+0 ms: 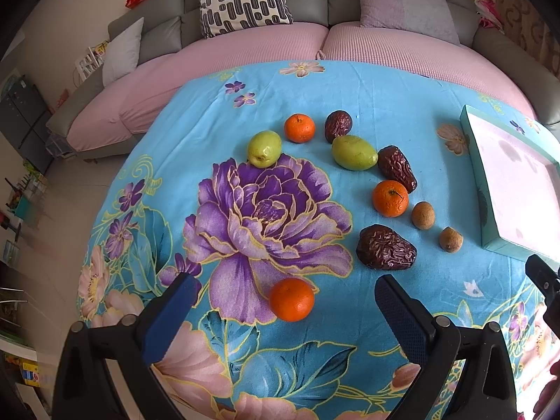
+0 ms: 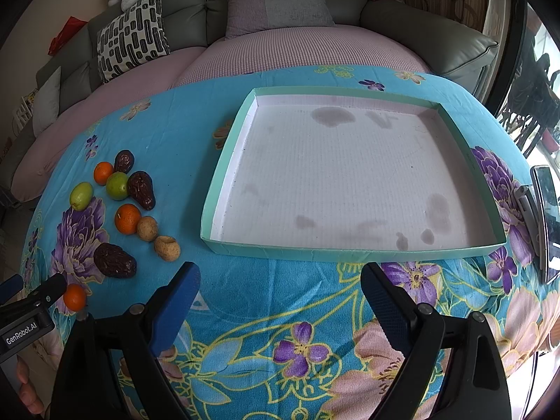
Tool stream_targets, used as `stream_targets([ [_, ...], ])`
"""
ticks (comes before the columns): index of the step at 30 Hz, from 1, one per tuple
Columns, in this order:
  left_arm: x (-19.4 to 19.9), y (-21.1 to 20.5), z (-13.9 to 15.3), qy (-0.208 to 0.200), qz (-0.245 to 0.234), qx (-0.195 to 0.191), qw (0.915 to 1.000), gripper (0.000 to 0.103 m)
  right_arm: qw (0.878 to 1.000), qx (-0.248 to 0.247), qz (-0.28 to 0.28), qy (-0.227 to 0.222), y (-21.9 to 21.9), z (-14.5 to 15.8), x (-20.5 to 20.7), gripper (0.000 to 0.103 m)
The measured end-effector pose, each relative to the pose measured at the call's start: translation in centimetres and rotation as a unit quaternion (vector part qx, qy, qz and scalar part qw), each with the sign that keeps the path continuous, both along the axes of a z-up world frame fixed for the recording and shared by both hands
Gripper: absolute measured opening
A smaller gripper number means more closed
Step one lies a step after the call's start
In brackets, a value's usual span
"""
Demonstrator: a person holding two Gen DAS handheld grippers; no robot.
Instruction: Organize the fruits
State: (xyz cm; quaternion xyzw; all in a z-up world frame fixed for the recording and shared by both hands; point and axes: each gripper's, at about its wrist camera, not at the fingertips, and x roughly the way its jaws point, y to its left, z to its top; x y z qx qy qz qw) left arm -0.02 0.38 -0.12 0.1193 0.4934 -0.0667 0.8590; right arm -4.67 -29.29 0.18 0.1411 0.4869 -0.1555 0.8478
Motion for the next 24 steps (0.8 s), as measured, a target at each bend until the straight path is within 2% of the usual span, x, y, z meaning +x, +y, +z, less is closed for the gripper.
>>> stream_targets([
  [24, -0.19, 0.16, -0.37, -0.017, 0.002, 0.0, 0.9998, 0.103, 1.0, 0.0, 0.0, 0.001, -0.05, 0.01, 0.05, 0.093],
])
